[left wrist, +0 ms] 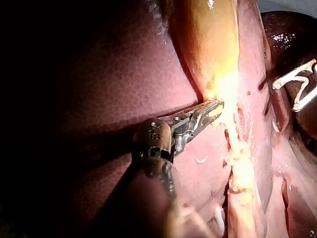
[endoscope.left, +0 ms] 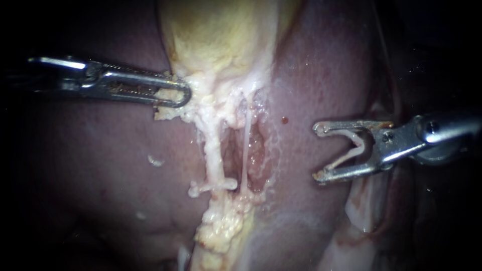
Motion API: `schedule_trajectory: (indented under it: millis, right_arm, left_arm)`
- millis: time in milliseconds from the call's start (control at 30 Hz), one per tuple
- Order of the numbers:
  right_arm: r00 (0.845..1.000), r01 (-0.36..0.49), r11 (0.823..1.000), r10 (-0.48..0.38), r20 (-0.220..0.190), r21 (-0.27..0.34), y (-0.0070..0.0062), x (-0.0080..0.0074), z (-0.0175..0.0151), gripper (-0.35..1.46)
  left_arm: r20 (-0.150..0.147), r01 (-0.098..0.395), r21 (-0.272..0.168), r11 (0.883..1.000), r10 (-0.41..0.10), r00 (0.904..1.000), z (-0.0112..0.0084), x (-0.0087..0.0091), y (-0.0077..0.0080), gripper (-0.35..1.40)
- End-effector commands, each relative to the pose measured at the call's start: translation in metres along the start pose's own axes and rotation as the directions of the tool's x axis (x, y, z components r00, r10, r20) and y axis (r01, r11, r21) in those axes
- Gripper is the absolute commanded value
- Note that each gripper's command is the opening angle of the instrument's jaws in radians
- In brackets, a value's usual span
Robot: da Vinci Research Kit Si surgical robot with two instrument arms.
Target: Clipping second clip left tube
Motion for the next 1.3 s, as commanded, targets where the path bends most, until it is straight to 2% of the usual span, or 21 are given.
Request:
schedule_trajectory:
  millis: [33,167,333,433,733,933,1167,1300]
  right_arm:
    - [1.0,-0.002,1.0,0.002,0.0,0.0,0.0,0.0,0.0,0.5]
    - [1.0,-0.001,1.0,0.001,0.0,0.003,0.0,0.0,0.0,0.5]
    - [1.0,-0.001,1.0,0.001,0.0,0.003,0.0,0.0,0.0,0.5]
    - [1.0,-0.001,1.0,0.001,-0.002,0.008,0.0,0.0001,0.0,0.5]
    - [1.0,0.003,0.998,-0.002,-0.013,0.057,-0.0002,0.001,0.0018,0.5]
    - [0.998,-0.062,0.993,0.064,-0.02,0.1,-0.0006,0.0013,0.005,0.5]
    - [0.982,-0.152,0.972,0.169,-0.084,0.181,-0.0011,0.0013,0.0096,0.49]
    - [0.973,-0.179,0.96,0.205,-0.106,0.213,-0.0009,0.0012,0.0116,0.49]
  left_arm:
    - [0.0,0.0,-0.002,1.0,0.0,1.0,-0.0002,0.0001,0.0001,-0.35]
    - [0.009,0.005,-0.016,1.0,-0.005,0.9999,-0.002,0.0009,0.0004,-0.35]
    - [-0.01,0.019,0.002,1.0,-0.019,0.9998,-0.0061,0.0029,0.0013,-0.35]
    - [-0.017,0.023,0.002,1.0,-0.023,0.9996,-0.0074,0.0032,0.0015,-0.35]
    - [-0.02,0.024,0.007,1.0,-0.024,0.9995,-0.0071,0.003,0.0022,-0.35]
    - [-0.02,0.025,0.008,1.0,-0.025,0.9995,-0.007,0.003,0.0023,-0.35]
    - [-0.022,0.026,0.01,1.0,-0.025,0.9994,-0.0069,0.003,0.0026,-0.35]
    - [-0.024,0.026,0.013,1.0,-0.025,0.9994,-0.0068,0.003,0.0026,-0.35]
